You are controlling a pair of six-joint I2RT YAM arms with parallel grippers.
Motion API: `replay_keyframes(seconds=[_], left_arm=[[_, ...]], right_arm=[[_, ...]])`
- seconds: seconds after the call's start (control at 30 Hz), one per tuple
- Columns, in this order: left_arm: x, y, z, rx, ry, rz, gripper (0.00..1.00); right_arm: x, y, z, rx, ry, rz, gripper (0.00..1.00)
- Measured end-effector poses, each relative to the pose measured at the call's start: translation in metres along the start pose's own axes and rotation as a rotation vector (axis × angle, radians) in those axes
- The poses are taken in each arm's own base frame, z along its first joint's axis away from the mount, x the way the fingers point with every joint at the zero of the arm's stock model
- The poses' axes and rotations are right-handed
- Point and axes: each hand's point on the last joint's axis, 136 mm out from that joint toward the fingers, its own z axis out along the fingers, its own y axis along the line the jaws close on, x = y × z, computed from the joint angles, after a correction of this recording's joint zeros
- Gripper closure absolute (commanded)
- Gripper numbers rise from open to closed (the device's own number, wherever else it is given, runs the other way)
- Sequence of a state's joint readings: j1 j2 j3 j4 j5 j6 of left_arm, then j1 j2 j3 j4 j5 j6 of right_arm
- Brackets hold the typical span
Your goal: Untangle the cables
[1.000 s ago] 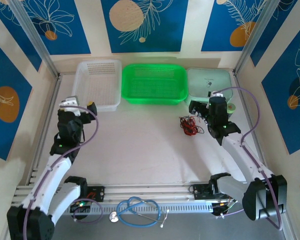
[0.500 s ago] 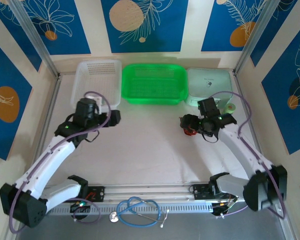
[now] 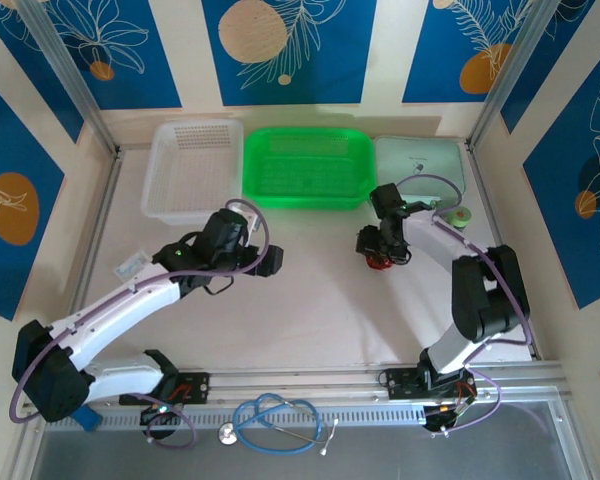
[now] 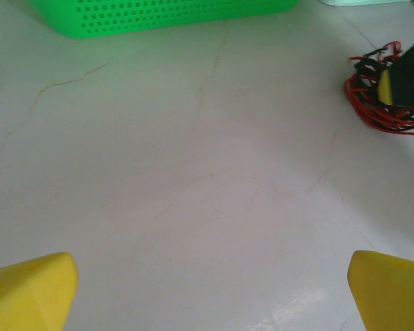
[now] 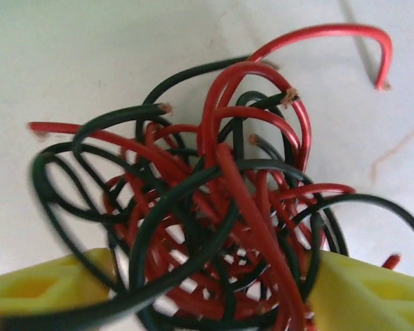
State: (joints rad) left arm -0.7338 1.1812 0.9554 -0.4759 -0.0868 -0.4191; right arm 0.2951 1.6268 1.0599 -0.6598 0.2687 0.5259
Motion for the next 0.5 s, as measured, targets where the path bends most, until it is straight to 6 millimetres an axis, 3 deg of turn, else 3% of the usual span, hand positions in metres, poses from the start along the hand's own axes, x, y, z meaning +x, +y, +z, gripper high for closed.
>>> replay_keyframes(seconds=[0.13,0.17,0.37,0.5], left_arm=[[-0.001,-0.004,-0.001,0.001,-0.008,0.012,0.0],[0.0,-0.003,-0.001,-0.005,-0.009,0.012,0.0],[-0.005,0.004,-0.017,-0.043,-0.02,0.04,0.0],[-0.018,0.008,-0.043,-0.071,-0.058,0.059,0.0]], right_arm=[[-0.004,0.011,0.011,-0.043,0.008,-0.009,0.93],[-0.005,0.013,0.011,-0.055,0.005,-0.012,1.0],[0.007,0.042,0.003,-0.143,0.017,-0.068,1.0],[0.036,0.09,-0.025,-0.285,0.029,-0.17,1.0]])
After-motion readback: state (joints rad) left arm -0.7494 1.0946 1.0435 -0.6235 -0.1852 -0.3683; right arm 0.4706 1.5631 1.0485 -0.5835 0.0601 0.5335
